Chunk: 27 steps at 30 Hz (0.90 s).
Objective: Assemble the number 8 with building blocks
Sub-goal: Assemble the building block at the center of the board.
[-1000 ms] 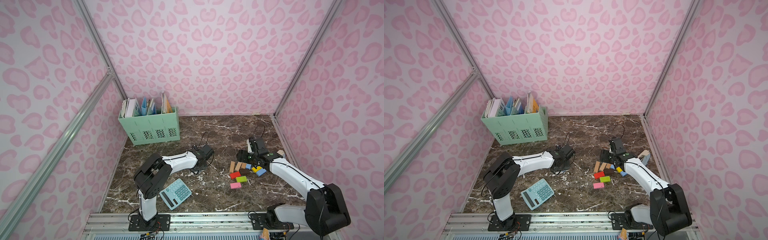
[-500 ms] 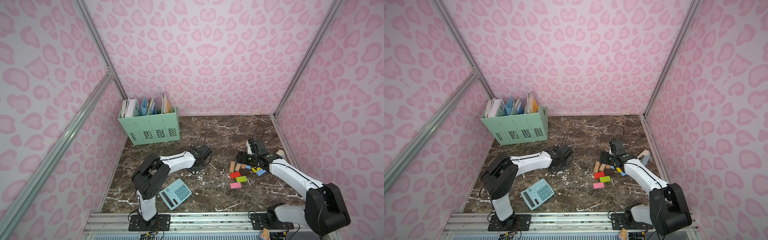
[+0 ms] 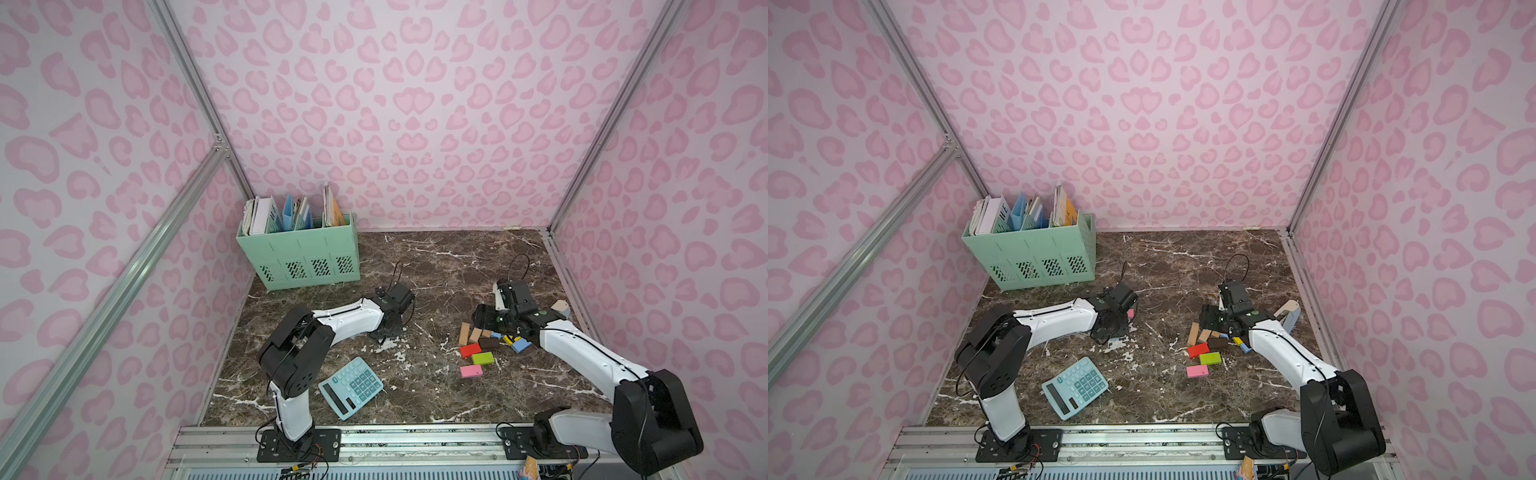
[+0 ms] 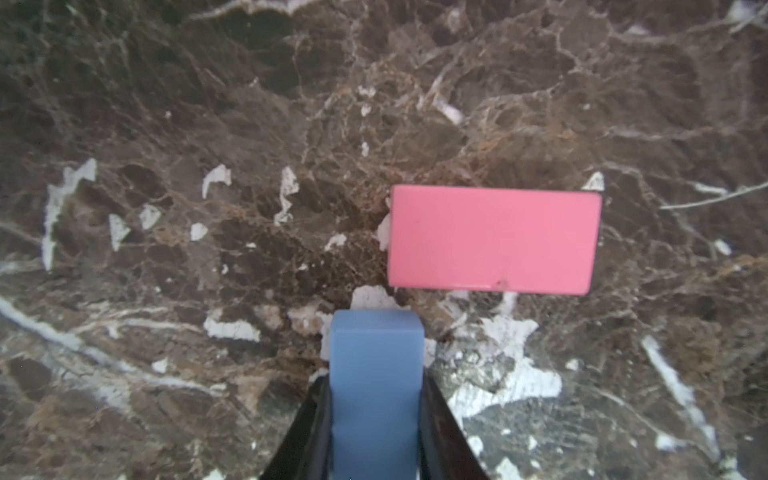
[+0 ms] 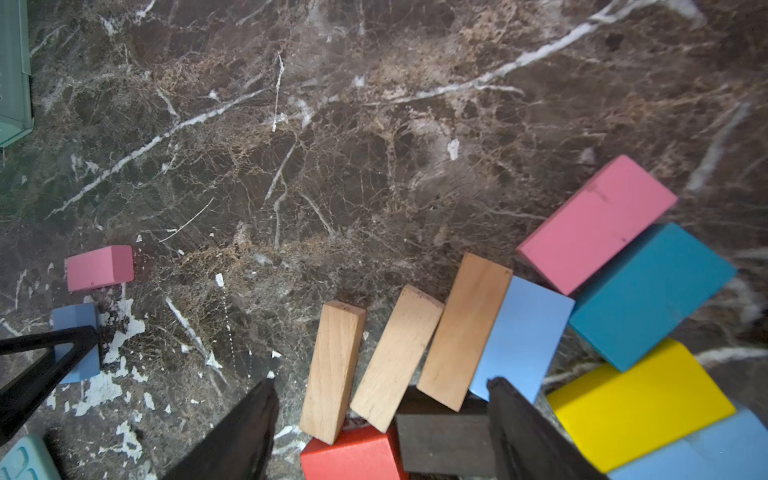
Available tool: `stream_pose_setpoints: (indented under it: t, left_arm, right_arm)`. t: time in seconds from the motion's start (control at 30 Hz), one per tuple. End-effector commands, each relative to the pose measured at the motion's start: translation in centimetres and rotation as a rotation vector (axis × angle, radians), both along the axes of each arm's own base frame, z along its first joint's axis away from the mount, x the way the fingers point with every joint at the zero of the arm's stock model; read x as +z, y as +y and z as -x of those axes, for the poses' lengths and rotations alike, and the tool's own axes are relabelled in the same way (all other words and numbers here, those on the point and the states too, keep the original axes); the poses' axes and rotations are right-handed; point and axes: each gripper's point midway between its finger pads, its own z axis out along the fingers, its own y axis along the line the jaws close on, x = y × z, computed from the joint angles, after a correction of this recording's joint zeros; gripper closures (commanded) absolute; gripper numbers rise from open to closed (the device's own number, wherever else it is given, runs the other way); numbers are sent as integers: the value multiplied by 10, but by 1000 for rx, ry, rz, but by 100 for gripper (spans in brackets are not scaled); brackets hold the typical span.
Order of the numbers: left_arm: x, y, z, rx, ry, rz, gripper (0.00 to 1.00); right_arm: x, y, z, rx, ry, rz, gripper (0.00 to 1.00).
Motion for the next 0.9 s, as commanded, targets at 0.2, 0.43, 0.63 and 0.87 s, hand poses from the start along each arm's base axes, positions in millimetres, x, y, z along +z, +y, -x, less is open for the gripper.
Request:
stream_pose_setpoints:
  t: [0.2,0.43,0.63,0.87]
  left_arm:
    - [-5,2,-4,-16,8,-7,78]
    - [-6,5,-8,-14,8,-9,78]
    - [-5,7,-10,-9,2,-12,73]
    - [-2,6,-11,-10,-6,-6,59]
  right_arm:
    - [1,0,0,-10,-2,-8,19]
    - [1,2,0,-9,1,-15,19]
    - [1,2,1,-8,3,-17,19]
    - [6,2,1,-7,-5,-21,19]
